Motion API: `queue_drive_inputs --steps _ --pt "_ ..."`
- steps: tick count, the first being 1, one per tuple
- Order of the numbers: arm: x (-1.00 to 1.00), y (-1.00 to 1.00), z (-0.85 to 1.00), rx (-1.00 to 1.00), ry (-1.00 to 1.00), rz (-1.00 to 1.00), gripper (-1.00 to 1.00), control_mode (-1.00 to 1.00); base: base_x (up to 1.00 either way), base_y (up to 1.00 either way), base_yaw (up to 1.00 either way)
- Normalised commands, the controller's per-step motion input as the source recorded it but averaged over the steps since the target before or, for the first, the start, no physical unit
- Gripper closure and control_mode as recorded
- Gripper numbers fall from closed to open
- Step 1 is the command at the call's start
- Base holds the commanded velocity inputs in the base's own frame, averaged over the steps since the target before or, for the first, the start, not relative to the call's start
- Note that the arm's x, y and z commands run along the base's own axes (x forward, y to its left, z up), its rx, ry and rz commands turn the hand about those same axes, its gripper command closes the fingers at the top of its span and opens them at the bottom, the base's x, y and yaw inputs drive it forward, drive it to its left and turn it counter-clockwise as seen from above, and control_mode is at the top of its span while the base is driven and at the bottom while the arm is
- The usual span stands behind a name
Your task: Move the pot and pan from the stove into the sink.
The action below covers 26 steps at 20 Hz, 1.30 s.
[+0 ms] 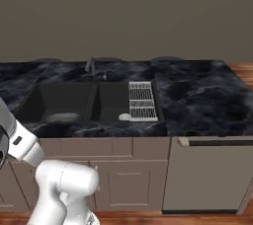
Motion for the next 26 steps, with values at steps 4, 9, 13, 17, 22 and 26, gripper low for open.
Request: queue_drive_inputs --steps 4,9,13,17,22,26 --pt "0.0 0.0 0.0 0.0 0.0 0.0 -1.0 1.0 0.02 -0.15 -0.49" --pt "0.0 0.0 0.0 0.0 0.0 0.0 -1.0 1.0 0.02 -0.13 -0.5" --pt "0.0 0.0 0.0 0.0 0.0 0.0 -1.0 1.0 0.01 -0.13 -0.5" --pt "0.0 0.0 0.0 0.0 0.0 0.0 -1.0 1.0 0.02 -0.13 -0.5" --pt "0.0 0.0 0.0 0.0 0.0 0.0 -1.0 1.0 0.02 -0.11 -0.5" --pt "0.0 0.0 0.0 0.0 0.0 0.0 -1.0 1.0 0.01 -0.1 -0.5"
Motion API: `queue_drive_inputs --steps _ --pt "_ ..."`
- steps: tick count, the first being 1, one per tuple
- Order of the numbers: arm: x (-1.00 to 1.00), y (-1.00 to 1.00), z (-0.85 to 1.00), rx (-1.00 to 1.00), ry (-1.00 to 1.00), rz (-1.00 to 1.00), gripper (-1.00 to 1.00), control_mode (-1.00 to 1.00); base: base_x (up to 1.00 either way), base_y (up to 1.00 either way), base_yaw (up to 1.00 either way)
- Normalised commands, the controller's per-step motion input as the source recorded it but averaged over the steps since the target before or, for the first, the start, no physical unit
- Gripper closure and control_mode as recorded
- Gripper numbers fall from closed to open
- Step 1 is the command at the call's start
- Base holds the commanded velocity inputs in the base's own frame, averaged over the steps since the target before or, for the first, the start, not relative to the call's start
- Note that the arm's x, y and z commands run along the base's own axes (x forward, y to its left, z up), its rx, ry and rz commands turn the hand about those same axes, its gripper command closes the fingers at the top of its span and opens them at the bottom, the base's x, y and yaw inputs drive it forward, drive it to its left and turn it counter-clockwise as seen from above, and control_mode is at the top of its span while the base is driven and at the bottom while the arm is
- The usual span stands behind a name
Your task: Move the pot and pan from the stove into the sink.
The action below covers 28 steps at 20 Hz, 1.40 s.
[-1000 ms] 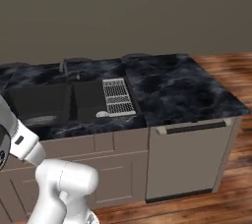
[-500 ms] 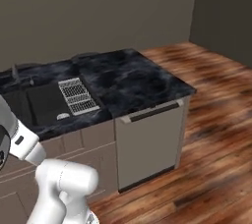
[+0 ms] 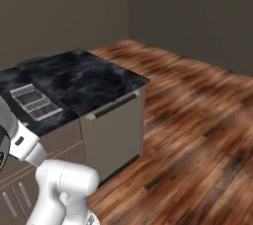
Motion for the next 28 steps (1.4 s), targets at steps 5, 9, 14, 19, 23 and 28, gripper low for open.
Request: queue_drive_inputs --steps 5,9,14,19,23,28 --pt "0.0 0.0 0.0 0.0 0.0 0.0 -1.0 1.0 0.01 -0.1 -0.5" --pt "0.0 0.0 0.0 0.0 0.0 0.0 -1.0 1.0 0.01 -0.09 -0.5" --pt "0.0 0.0 0.0 0.0 0.0 0.0 -1.0 1.0 0.01 -0.1 -0.5" --pt "0.0 0.0 0.0 0.0 0.0 0.0 -1.0 1.0 0.01 -0.1 -0.5" --pt "0.0 0.0 0.0 0.0 0.0 0.0 -1.0 1.0 0.01 -0.1 -0.5" --pt "0.0 0.0 0.0 0.0 0.0 0.0 -1.0 1.0 0.01 -0.1 -0.5"
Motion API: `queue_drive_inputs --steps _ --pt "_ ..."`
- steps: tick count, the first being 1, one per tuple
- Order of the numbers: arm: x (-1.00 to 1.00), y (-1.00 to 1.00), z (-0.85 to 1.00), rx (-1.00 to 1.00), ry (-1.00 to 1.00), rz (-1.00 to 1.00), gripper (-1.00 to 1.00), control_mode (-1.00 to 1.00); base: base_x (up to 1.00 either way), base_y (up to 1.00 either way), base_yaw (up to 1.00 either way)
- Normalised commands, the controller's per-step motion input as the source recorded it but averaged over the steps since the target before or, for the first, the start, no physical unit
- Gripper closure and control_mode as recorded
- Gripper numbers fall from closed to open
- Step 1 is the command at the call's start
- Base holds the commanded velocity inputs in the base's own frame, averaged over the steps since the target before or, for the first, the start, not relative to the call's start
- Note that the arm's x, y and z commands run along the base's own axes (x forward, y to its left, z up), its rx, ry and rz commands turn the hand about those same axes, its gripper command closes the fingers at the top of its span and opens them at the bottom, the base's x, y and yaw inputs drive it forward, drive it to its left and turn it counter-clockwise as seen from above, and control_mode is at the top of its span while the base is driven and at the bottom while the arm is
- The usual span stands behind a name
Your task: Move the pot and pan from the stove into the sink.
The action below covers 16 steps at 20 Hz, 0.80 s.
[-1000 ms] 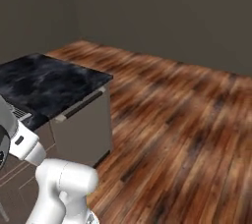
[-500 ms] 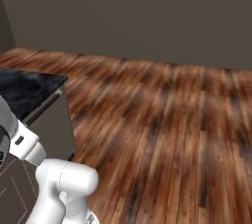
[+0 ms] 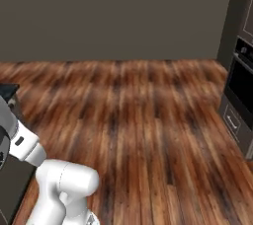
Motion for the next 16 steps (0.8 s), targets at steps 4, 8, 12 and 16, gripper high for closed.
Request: queue_drive_inputs --steps 4,8,12,16 --pt "0.0 0.0 0.0 0.0 0.0 0.0 -1.0 1.0 0.01 -0.1 -0.5" --pt "0.0 0.0 0.0 0.0 0.0 0.0 -1.0 1.0 0.01 -0.09 -0.5" --pt "0.0 0.0 0.0 0.0 0.0 0.0 -1.0 1.0 0.01 -0.09 -0.5" --pt "0.0 0.0 0.0 0.0 0.0 0.0 -1.0 1.0 0.01 -0.09 -0.5"
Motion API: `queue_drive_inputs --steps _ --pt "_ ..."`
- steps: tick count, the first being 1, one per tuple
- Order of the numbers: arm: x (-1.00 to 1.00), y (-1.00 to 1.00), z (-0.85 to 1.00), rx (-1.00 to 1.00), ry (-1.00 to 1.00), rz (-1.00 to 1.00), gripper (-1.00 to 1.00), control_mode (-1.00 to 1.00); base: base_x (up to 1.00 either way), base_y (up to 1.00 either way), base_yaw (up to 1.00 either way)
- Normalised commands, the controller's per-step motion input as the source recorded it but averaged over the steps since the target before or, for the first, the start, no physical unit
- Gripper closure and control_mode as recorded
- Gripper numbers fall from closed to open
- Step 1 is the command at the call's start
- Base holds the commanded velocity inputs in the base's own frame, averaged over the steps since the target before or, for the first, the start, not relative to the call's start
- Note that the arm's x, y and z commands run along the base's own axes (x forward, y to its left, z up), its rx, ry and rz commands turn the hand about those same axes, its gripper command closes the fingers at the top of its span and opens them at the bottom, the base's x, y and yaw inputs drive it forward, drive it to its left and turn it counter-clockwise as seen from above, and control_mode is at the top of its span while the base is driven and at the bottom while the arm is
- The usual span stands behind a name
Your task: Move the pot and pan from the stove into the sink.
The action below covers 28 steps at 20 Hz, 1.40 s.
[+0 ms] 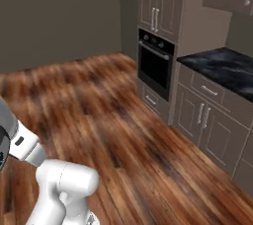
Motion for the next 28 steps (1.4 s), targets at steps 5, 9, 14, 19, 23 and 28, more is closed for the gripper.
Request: queue_drive_inputs --steps 5,9,14,19,23,28 --pt "0.0 0.0 0.0 0.0 0.0 0.0 -1.0 1.0 0.01 -0.09 -0.5" --pt "0.0 0.0 0.0 0.0 0.0 0.0 -1.0 1.0 0.01 -0.09 -0.5" --pt "0.0 0.0 0.0 0.0 0.0 0.0 -1.0 1.0 0.01 -0.09 -0.5" --pt "0.0 0.0 0.0 0.0 0.0 0.0 -1.0 1.0 0.01 -0.1 -0.5" --pt "0.0 0.0 0.0 0.0 0.0 0.0 -1.0 1.0 0.01 -0.1 -0.5" --pt "0.0 0.0 0.0 0.0 0.0 0.0 -1.0 1.0 0.02 -0.17 -0.49"
